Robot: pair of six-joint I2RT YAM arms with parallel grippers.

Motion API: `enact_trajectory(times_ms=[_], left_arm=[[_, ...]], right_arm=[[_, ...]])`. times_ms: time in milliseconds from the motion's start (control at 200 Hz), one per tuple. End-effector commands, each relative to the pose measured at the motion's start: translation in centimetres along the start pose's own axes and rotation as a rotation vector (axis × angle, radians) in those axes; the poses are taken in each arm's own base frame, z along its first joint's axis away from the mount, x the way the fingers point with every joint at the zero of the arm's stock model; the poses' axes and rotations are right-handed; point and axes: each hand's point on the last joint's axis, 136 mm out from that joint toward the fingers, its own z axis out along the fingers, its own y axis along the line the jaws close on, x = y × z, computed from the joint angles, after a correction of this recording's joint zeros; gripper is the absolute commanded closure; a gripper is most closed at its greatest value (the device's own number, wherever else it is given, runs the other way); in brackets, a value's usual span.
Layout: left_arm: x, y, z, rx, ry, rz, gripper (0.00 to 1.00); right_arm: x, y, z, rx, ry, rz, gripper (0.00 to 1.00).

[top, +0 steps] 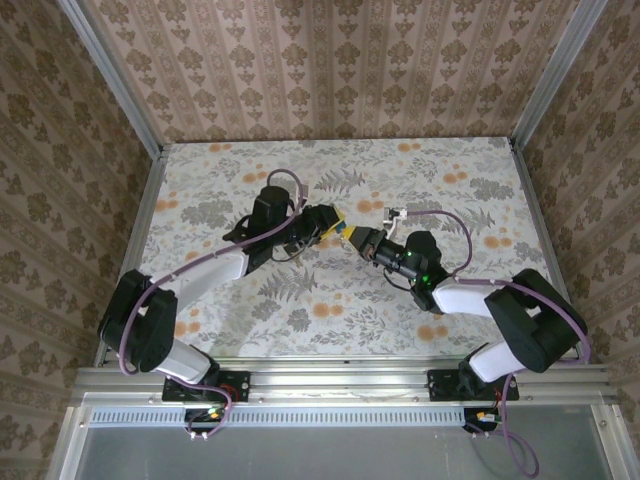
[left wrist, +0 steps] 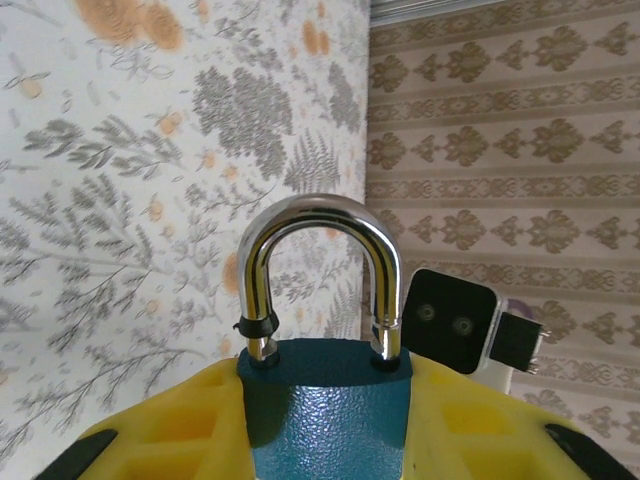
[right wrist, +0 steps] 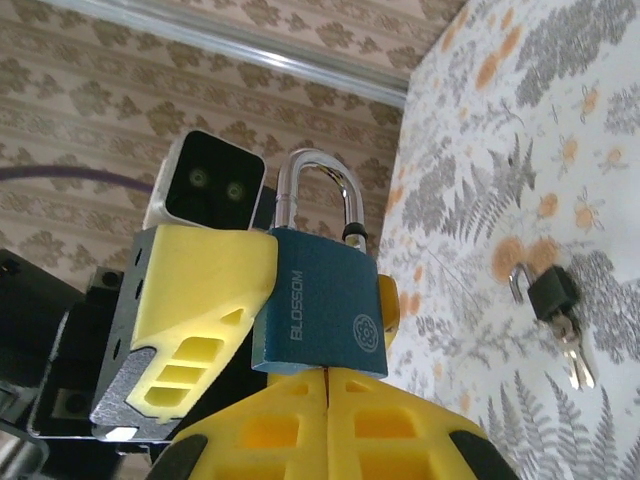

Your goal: Unlock with the key

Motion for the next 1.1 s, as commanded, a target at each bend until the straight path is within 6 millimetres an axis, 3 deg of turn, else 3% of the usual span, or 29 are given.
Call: enact_trajectory(times_ms=[0,170,375,675,1095], left_arm=[[-0.7,-1.8,-1.8,-0.048,-0.036,0.052,0.68],[-0.5,2.6,-2.0,-0.239,-0.039,-0.036,0.68],[0.1,4.4,-1.0,-0.278,-0.012,-0.126,0.67],[1.5,4.7,0.8,-0.279,0.051,-0.205,0.64],[2.8,1.7,2.5,-0.181,0.109,-0.196,0.64]], right_arm=[[0.8,-3.1,-0.9,0.192,0.044,-0.081,0.89],[0.7,-3.7,-3.1,0.339,0.049,-0.233,0.71],[1.2,-3.7,-4.5,0.375,0.062,-0.362,0.62],[2.7,-1.8,-3.2,0.281,0.064,-0.502,0.52],[2.7,-2.2,-0.9,0.289,0.035,-0.527,0.50]])
